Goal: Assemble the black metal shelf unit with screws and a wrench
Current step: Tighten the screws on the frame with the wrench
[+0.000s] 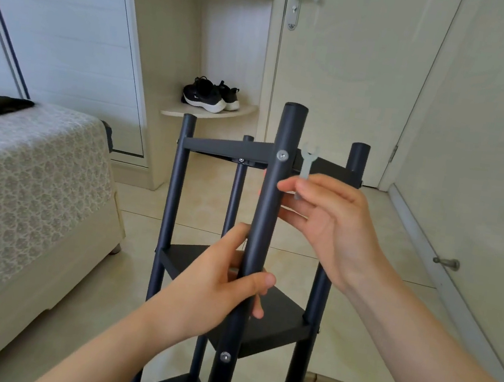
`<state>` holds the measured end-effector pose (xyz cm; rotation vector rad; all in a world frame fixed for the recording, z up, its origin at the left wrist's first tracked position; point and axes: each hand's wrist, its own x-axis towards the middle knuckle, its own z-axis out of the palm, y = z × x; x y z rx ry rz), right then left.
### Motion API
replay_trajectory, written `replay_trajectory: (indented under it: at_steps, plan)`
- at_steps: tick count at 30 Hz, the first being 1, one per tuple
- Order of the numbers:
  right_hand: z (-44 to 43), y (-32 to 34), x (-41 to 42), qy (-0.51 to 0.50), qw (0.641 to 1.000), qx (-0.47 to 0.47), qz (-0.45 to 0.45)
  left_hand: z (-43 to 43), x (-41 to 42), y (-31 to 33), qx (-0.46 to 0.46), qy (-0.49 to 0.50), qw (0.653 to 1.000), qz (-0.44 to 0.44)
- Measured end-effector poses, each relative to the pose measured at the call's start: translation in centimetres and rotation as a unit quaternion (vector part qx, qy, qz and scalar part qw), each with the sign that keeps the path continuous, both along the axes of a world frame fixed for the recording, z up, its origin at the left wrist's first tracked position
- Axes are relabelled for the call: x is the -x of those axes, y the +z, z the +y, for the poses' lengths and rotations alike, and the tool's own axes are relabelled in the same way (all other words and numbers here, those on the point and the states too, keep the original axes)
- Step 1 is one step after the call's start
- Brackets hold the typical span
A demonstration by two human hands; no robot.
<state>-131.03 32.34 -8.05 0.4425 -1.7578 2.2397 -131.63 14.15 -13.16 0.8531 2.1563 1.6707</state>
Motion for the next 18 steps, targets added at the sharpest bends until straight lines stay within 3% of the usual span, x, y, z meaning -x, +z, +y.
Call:
replay_trajectory:
  at_steps: [9, 18]
  plan:
    - [0.1, -0.5, 0.1, -0.068, 0.991, -0.107, 0.050, -0.3, 0.4, 0.9, -0.042, -0.013, 0.997, -0.059]
    - [-0.2, -1.0, 0.2, -0.179, 0.950, -0.254, 0.012, -1.5, 0.8, 0.9, -0.044, 0.043, 0.998, -0.008]
